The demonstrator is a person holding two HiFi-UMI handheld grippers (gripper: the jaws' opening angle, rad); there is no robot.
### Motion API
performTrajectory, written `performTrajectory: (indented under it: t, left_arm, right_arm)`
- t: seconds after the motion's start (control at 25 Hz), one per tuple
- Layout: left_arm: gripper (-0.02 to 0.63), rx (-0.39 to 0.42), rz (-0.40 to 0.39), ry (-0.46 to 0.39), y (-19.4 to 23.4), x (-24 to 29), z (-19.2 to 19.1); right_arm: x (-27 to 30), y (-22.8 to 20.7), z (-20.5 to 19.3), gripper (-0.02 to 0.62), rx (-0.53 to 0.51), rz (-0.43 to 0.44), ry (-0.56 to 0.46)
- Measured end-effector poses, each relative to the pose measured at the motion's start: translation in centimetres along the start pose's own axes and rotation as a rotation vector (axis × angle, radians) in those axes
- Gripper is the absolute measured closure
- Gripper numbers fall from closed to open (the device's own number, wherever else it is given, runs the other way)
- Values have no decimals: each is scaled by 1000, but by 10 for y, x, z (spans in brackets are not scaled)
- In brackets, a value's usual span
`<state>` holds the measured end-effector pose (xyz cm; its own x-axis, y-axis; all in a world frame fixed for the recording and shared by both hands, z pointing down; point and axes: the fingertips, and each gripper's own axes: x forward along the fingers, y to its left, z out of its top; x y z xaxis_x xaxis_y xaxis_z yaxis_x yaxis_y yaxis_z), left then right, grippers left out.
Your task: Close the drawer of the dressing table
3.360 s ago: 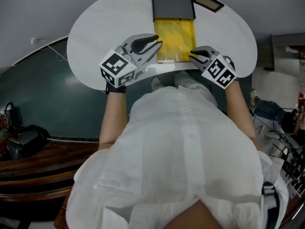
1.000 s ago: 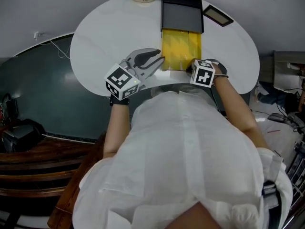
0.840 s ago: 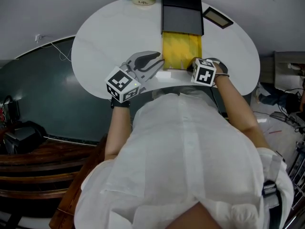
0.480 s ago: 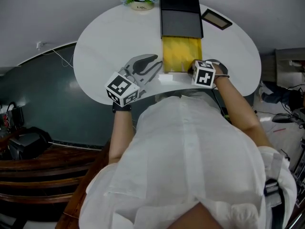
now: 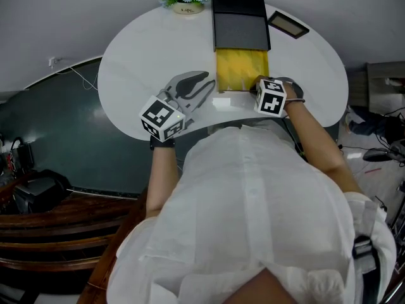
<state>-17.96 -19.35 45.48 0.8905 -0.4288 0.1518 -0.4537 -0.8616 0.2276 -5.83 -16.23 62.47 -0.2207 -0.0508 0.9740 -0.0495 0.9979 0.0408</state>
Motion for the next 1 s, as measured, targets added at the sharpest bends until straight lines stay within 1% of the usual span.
performTrajectory:
  t: [0.2, 0.44, 0.72, 0.84, 1.0]
  left_arm:
    - [499, 0, -1, 4, -1, 1, 0]
    - [499, -2, 5, 10, -1, 1, -2]
    - [499, -1, 13, 8, -2, 3, 0]
    - [499, 0, 17, 6, -2, 3, 0]
    - [499, -3, 19, 8, -3, 5, 0]
  right_arm:
    - [-1, -12, -4, 574, 6, -38, 17]
    - [-1, -35, -5, 572, 30, -136, 17]
    - [-3, -47, -1, 571, 22, -173, 9]
    - [-6, -56, -1, 528, 26, -210, 7]
    - [-9, -69, -5, 423, 20, -244, 16]
